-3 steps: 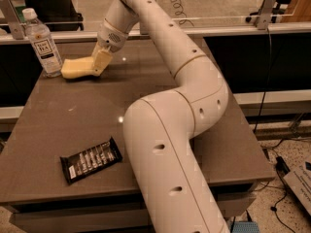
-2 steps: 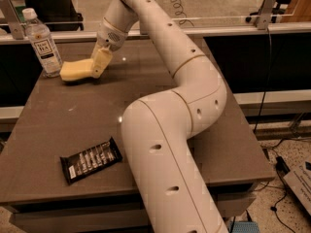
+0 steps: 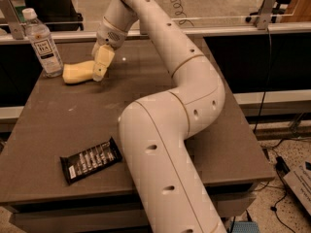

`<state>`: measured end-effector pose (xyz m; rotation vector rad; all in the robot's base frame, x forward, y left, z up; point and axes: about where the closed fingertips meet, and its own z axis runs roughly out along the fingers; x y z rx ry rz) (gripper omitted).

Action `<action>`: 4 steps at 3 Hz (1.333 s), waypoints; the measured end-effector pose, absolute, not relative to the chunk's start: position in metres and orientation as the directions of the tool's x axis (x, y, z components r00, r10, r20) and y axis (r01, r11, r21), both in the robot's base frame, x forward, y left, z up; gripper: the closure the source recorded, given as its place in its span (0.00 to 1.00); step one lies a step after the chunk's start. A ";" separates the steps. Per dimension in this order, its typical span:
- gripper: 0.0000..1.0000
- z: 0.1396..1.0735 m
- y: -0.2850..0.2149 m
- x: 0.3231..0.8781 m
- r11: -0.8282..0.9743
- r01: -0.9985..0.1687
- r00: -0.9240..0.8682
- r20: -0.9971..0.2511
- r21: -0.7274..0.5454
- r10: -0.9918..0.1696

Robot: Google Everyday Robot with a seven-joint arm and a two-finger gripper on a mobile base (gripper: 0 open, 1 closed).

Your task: Move sponge near blue plastic bottle

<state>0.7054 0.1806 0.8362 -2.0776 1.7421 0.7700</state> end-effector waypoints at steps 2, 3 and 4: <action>0.00 0.841 0.165 0.713 -0.164 -0.982 0.079 -0.595 0.090 -0.800; 0.00 0.865 0.127 0.726 -0.068 -0.996 0.022 -0.614 0.052 -0.789; 0.00 0.901 0.080 0.734 0.056 -0.998 -0.048 -0.634 0.008 -0.772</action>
Offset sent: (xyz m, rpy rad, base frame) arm 0.0099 -0.0622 0.0231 -0.0614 0.0637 -0.0201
